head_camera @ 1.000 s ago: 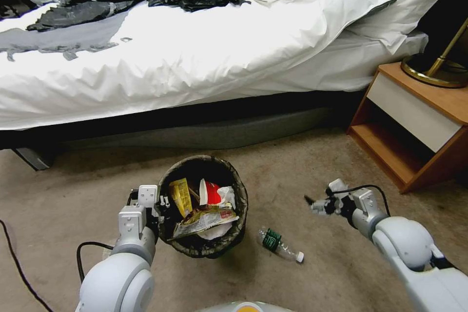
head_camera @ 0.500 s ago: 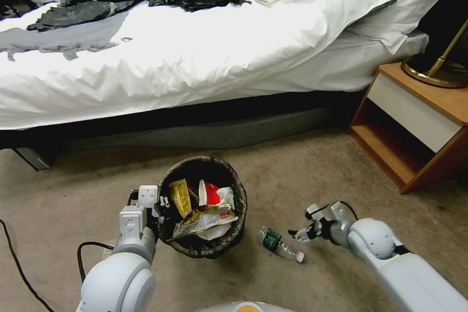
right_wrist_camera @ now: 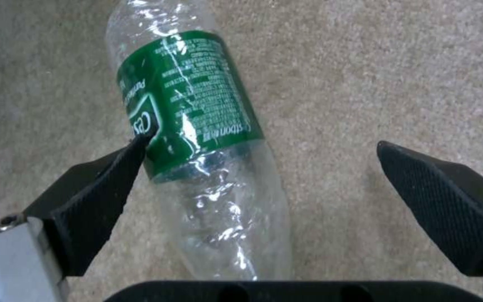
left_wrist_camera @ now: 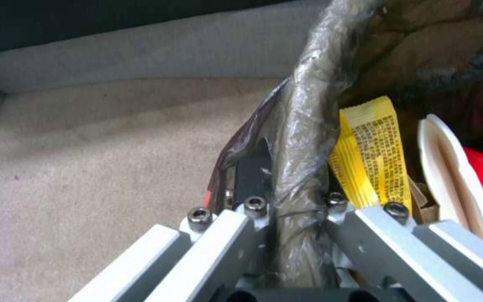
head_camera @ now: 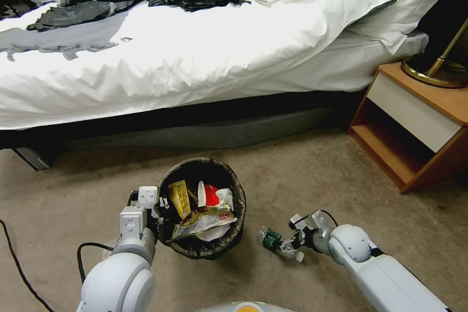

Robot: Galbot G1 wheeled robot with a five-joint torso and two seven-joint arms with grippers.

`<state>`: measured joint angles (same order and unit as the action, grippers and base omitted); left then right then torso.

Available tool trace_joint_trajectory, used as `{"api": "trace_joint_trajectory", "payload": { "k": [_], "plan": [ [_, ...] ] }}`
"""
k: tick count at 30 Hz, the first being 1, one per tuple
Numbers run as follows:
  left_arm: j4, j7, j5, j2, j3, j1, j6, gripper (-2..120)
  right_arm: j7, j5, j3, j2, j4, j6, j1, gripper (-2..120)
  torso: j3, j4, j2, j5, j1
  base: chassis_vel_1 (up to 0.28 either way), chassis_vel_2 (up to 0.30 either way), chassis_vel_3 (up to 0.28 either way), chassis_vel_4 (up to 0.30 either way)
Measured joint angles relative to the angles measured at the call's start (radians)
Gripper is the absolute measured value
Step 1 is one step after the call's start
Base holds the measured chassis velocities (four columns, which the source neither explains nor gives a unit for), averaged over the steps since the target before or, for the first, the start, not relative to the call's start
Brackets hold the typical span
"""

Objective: Pick up the trash bin, then pick up the garbage from the floor and place it into the trash bin.

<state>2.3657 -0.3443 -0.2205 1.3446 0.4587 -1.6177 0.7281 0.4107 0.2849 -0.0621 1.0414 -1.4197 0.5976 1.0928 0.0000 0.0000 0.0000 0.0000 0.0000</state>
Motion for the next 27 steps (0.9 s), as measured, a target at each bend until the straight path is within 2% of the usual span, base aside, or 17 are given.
{"api": "trace_joint_trajectory", "payload": {
  "k": [18, 21, 22, 24, 25, 27],
  "plan": [
    [-0.003, 0.001, 0.001, -0.006, 0.002, -0.001, -0.003, 0, -0.008, -0.041, 0.055, 0.076, 0.130, -0.022, -0.082, 100, 0.000, 0.0001, 0.000, 0.0000, 0.000, 0.000, 0.000, 0.000, 0.000],
    [-0.003, 0.001, -0.001, -0.009, 0.002, 0.002, -0.003, 0, -0.010, -0.061, 0.056, 0.079, 0.128, -0.018, -0.079, 88, 0.000, 0.0001, 0.000, -0.0001, 0.000, 0.000, 0.000, 0.000, 0.000],
    [-0.003, 0.001, -0.001, -0.009, 0.002, 0.002, -0.003, 0, -0.010, -0.061, 0.056, 0.079, 0.128, -0.018, -0.079, 88, 0.000, 0.0001, 0.000, -0.0001, 0.000, 0.000, 0.000, 0.000, 0.000],
    [-0.004, 0.001, -0.001, -0.009, -0.001, 0.005, -0.003, 0, 0.005, -0.070, 0.052, 0.066, 0.115, -0.015, -0.067, 77, 0.000, 0.0000, 0.000, 0.0000, 0.000, 0.000, 0.000, 0.000, 0.000],
    [-0.004, 0.001, -0.001, -0.009, -0.001, 0.005, -0.003, 0, 0.005, -0.070, 0.052, 0.066, 0.115, -0.015, -0.067, 77, 0.000, 0.0000, 0.000, 0.0000, 0.000, 0.000, 0.000, 0.000, 0.000],
    [-0.008, 0.002, 0.000, -0.008, -0.003, 0.008, -0.004, 0, 0.018, -0.077, 0.044, 0.057, 0.101, -0.013, -0.056, 67, 0.000, -0.0002, 0.000, -0.0001, 0.000, 0.000, 0.000, 0.000, 0.000]
  ]
}}
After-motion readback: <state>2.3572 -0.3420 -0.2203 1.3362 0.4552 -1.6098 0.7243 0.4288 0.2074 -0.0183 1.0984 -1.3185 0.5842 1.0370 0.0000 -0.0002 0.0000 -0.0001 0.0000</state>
